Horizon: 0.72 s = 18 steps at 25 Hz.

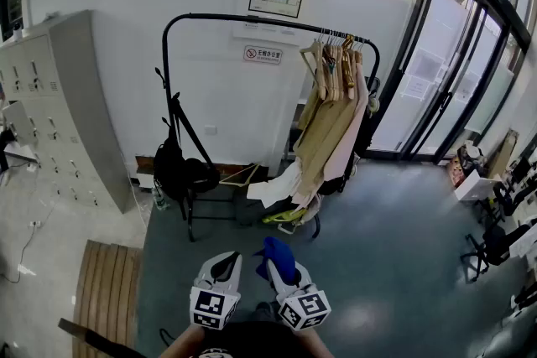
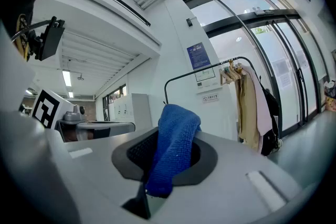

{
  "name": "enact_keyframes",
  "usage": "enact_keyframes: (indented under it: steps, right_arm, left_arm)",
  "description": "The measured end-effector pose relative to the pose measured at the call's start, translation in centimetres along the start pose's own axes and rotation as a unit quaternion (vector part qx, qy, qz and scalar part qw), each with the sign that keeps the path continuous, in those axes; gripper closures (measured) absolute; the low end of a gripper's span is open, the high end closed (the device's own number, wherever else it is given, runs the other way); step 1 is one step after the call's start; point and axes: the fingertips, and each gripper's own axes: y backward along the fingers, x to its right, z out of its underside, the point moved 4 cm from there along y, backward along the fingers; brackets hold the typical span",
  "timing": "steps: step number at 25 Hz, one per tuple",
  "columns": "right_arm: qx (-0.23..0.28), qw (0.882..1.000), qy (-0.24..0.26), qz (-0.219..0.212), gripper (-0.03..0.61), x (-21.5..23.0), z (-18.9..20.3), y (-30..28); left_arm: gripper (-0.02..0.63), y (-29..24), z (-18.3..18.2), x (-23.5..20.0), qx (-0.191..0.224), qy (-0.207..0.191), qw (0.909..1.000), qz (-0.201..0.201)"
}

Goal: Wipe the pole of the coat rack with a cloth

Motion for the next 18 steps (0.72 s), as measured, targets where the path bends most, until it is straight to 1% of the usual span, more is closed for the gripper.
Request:
enact_keyframes:
  steps: [9, 15, 18]
  right_arm:
    - [-0.005, 1.0, -0.019, 0.001, 0.515, 0.6, 0.6, -1.3]
    - [0.0, 0.999, -0.042, 0.006, 0.512, 1.0, 0.8, -1.7]
    - [-0.01, 0.999, -0.046, 0.006, 0.511, 1.0, 1.4, -2.3]
  left_arm:
    - [0.609, -0.8, -0.1, -1.0, -0.002, 0.013, 0.9999, 0.004]
    - [0.609, -1.2, 0.1, -1.5, -0.006, 0.022, 0.9997, 0.006]
    - [0.609, -2.0, 0.5, -2.0, -0.009, 0.029, 0.9995, 0.006]
